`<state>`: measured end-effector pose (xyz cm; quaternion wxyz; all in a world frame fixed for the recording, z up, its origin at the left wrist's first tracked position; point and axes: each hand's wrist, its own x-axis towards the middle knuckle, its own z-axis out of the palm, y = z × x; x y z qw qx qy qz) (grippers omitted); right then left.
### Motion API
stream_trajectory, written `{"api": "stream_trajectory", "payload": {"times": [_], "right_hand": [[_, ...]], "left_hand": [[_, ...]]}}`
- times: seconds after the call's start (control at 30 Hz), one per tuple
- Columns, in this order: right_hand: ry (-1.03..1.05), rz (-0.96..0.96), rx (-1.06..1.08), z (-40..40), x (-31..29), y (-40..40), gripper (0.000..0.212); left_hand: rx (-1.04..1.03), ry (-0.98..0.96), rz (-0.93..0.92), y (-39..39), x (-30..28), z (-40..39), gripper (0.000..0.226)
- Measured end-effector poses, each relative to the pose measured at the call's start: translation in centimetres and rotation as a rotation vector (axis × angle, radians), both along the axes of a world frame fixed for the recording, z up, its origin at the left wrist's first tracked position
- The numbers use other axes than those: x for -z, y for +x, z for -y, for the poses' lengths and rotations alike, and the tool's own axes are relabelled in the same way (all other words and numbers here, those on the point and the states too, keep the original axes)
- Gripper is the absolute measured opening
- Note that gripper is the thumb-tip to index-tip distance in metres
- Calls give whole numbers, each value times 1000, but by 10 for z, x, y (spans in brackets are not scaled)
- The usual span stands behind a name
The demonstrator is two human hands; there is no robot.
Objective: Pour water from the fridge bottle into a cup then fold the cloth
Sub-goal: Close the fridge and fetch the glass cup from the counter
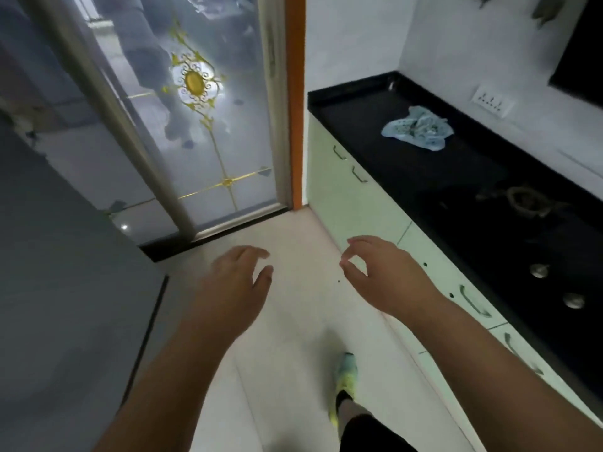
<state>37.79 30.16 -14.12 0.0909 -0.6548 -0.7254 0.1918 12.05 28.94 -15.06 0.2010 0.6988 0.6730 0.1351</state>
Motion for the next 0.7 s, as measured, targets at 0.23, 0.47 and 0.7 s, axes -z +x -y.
{"api": "stream_trajectory", "payload": {"times": [0.23,0.47,0.7], "right_hand": [[-73,-72,172,-64,40,94,21],[-78,-130,150,-158,37,136,26],[-95,-141,170,-220,25,162,28]], "left_hand": [[170,-81,-58,90,12,-86,31],[144,-87,-41,140,5,-168,29],[138,-75,-7,167,2,-238,31]]}}
